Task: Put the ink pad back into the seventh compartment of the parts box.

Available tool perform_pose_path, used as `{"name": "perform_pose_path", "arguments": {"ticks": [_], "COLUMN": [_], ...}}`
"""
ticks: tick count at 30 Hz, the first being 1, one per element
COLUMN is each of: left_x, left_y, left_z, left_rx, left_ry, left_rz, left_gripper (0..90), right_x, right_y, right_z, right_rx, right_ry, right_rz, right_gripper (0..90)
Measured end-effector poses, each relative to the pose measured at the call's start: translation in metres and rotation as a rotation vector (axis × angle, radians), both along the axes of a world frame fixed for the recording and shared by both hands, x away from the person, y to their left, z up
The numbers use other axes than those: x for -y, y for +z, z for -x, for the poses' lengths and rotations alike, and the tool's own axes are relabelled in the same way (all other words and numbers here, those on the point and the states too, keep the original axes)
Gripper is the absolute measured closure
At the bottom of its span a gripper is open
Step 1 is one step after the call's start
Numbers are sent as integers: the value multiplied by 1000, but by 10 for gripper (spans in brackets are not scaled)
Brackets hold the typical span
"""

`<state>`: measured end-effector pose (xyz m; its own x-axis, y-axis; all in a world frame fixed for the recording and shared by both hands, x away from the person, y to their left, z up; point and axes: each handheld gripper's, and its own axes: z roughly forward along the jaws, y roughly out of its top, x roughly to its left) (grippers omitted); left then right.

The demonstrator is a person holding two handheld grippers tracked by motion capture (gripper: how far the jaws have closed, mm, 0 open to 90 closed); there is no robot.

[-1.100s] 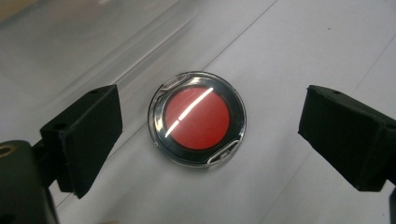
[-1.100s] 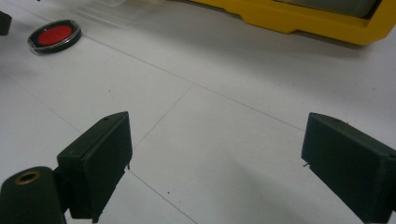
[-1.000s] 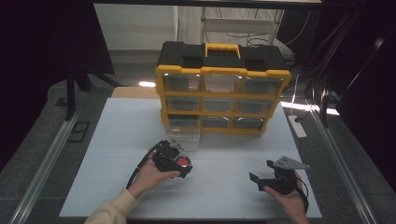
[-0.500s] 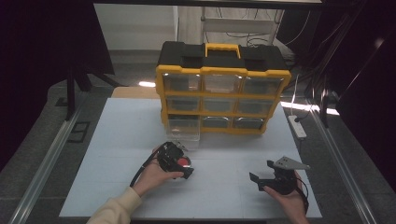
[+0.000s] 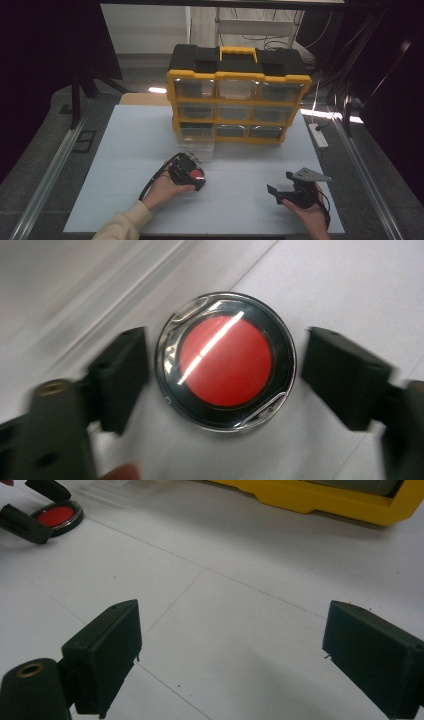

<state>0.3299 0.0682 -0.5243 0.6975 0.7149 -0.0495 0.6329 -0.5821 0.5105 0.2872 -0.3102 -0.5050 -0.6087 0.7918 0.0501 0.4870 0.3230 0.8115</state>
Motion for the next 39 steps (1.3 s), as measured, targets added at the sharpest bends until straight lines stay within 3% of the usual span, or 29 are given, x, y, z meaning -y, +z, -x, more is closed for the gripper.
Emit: {"name": "perform_pose_path", "arguments": {"ticks": [13,30,39], "left_x": [-3,-12,-20], "left_y": [3,22,44], "left_z": [1,9,14], "left_rx": [-8,24,63], "left_ry": [-8,-21,-28], "left_rz": [19,75,121], "left_gripper": [301,301,301], "right_x": [0,0,0], "right_y": [0,0,0], "right_z": [0,0,0], "right_rx": [1,0,1], "right_ry": [-1,-2,-2], "right_rz": [0,1,2], "right_gripper": [91,91,91]}}
